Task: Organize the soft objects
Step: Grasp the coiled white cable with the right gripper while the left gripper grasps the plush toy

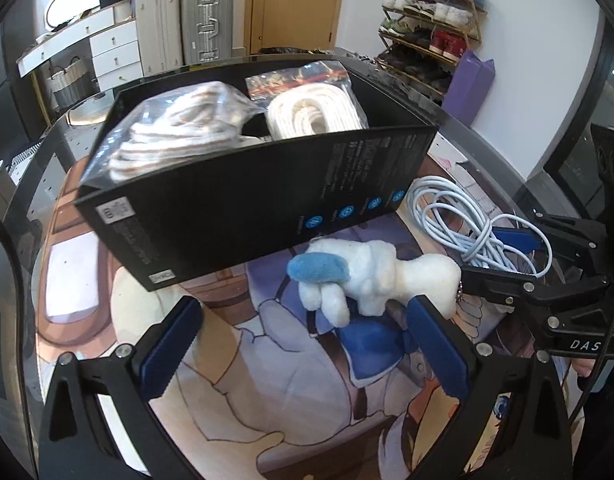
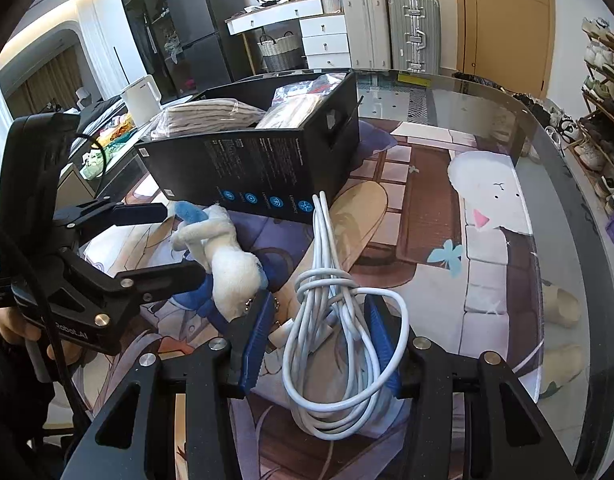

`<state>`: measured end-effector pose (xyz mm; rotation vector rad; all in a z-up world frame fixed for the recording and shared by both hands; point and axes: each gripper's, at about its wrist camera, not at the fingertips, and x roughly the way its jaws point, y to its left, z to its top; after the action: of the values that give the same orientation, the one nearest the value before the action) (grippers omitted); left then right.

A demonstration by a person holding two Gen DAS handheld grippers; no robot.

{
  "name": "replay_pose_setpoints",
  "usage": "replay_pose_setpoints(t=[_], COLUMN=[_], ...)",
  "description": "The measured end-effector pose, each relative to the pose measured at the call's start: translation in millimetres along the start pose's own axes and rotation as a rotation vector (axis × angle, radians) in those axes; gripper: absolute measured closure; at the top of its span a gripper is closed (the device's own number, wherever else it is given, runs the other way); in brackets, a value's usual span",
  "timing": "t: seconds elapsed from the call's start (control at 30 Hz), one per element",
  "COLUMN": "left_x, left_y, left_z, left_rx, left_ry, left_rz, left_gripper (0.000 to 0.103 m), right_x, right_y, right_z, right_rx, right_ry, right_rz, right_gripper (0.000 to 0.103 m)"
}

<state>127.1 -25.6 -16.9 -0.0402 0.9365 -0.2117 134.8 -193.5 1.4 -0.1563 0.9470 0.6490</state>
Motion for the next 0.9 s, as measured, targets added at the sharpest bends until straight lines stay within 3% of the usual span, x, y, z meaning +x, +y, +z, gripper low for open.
replay_pose_setpoints(t=[0.43,0.57,0.63,0.77,0.9], left_x=[-1,2,1,0,-2], left_y=[-12,-13,-15,-16,-12], left_z=[10,13,13,15,14], left_rx=[0.047,0.038,0.041,0.041,0.017], left_ry=[-0.020,-0.016,-0.022,-0.034,-0.040], left_rz=[-0.060,-0.083,-0.091,-0.099,-0.098], left_gripper=[0.003,0.009,0.016,0.049,0.059], right_x=[-4,-4,-5,-5,-5], right_y=[-6,-6,-6,-6,-6], right_z=[-3,-4,-4,-4,-4], right_rx=[-0.022,-0.023,-0.022,-0.023,-0.022], right_ry=[0.012,0.010,0.010,0.010,0.010], right_rz=[-0.005,-0.006,-0.005,-0.005,-0.003], right_gripper=[0.055,0.055,0.055,0.055,0.055])
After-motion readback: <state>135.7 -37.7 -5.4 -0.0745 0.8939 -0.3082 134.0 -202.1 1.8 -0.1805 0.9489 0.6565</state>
